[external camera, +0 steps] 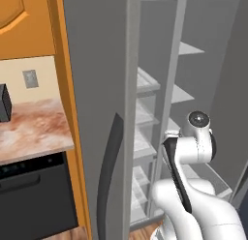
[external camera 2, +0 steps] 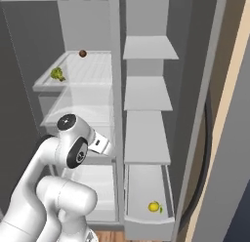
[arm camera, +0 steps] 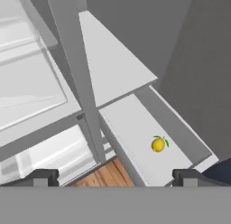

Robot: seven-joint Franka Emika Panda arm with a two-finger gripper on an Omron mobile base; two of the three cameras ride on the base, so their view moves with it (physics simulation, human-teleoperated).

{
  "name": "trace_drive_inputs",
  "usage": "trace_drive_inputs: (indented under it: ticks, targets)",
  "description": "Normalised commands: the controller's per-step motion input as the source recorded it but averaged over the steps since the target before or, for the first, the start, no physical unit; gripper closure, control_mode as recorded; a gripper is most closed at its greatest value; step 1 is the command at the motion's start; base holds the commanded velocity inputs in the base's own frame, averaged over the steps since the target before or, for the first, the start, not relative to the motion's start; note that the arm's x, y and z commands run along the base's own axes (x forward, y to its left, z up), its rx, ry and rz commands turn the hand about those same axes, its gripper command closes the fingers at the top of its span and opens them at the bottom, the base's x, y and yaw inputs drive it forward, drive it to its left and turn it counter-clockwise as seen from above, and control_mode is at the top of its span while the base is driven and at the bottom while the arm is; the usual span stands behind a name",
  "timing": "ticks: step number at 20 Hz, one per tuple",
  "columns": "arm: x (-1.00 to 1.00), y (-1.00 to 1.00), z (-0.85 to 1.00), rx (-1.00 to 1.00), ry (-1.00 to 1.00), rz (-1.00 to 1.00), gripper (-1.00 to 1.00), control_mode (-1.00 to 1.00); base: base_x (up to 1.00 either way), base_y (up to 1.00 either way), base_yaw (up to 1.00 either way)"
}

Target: Take the lemon and broccoli from the fridge shelf and place them in the freezer drawer to begin freezing them.

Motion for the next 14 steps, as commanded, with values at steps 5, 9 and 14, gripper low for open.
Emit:
trace_drive_inputs:
  ticks: [5,9,14]
  targets:
    - [0.00,0.00,0.00,0.00,0.00,0.00,-1.00,1.00,0.00,0.29,0.29]
    - [0.00,0.00,0.00,0.00,0.00,0.00,-1.00,1.00,0.02,0.17,0.29]
    - [0.00,0.00,0.00,0.00,0.00,0.00,-1.00,1.00,0.24,0.10,0.24]
